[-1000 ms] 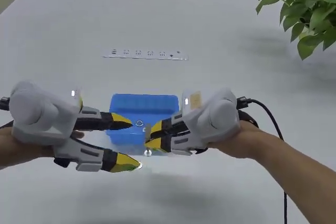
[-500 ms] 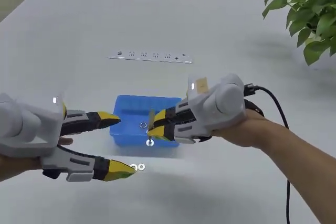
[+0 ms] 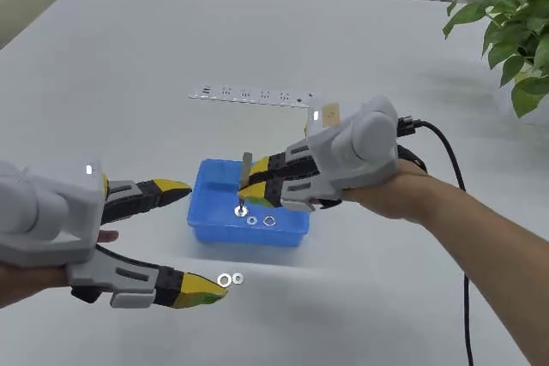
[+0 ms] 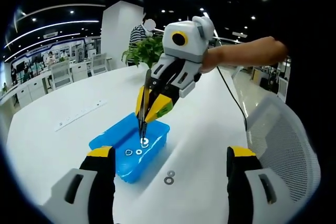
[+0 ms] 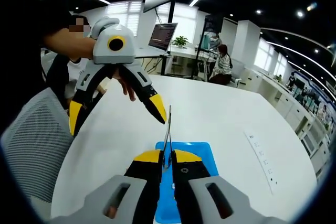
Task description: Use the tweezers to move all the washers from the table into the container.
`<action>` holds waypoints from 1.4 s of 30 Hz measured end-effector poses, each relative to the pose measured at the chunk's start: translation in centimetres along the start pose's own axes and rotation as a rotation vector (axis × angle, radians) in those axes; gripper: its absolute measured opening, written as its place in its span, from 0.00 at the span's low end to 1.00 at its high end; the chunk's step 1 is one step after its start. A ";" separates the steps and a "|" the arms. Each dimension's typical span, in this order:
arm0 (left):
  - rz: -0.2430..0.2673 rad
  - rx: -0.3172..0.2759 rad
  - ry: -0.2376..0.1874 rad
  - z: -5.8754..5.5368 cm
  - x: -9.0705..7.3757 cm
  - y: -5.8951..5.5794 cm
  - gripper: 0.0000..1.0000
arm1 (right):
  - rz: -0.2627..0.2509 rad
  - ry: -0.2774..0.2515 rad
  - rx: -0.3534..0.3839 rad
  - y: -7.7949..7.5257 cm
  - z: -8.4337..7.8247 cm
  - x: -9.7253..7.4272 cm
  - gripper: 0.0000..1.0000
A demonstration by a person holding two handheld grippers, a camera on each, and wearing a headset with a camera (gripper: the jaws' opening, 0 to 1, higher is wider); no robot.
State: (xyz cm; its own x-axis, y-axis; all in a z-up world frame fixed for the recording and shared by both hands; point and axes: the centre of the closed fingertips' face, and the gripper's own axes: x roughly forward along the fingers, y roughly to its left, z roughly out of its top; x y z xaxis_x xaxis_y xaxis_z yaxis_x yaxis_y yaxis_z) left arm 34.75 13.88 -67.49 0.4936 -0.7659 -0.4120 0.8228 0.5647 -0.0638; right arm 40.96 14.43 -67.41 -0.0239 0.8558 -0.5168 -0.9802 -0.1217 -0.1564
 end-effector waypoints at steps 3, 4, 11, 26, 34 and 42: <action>0.011 -0.001 -0.006 0.2 0.0 0.4 0.99 | -0.004 -0.005 0.005 -0.5 -0.1 0.4 0.08; 0.015 -0.003 -0.007 0.2 0.0 0.5 0.99 | -0.006 -0.005 0.005 -0.7 -0.3 0.6 0.08; 0.021 -0.007 -0.001 0.2 0.1 1.2 0.99 | -0.002 -0.002 0.011 -1.3 -1.0 1.7 0.08; 0.010 -0.014 -0.008 0.9 0.8 3.0 0.98 | 0.032 0.021 0.031 -1.5 -3.1 4.1 0.08; -0.010 0.004 0.022 0.7 1.7 3.8 0.84 | 0.048 0.033 0.045 -1.5 -4.2 5.0 0.08; -0.019 0.032 0.037 0.8 2.7 5.3 0.61 | 0.062 0.042 0.056 -1.2 -4.9 5.5 0.08</action>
State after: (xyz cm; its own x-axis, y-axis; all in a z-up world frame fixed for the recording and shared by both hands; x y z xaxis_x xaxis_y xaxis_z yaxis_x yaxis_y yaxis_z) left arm 40.70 14.59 -68.17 0.4677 -0.7639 -0.4446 0.8406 0.5399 -0.0433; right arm 43.02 16.82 -74.18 -0.0776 0.8258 -0.5586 -0.9866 -0.1442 -0.0761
